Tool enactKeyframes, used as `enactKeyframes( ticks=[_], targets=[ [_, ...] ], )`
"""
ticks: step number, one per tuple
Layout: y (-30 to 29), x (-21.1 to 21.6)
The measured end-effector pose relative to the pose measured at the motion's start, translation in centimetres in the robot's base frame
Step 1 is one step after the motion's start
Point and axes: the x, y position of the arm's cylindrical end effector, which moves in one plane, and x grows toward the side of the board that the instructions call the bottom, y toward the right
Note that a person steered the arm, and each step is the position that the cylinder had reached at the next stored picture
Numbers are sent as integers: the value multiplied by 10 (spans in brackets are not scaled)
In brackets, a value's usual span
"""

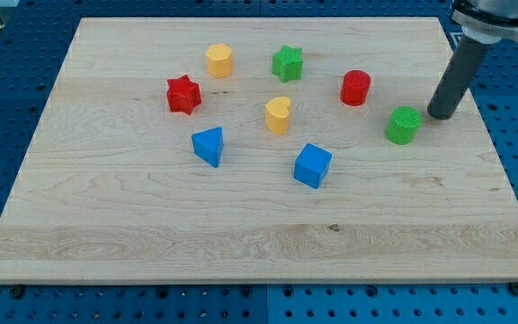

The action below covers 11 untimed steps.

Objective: Move the green circle to the down

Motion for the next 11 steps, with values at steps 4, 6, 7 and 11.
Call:
enactKeyframes(
  ticks=[4, 6, 7, 11],
  targets=[
    [-35, 2],
    [-34, 15],
    [-36, 24],
    [-13, 58]
  ],
)
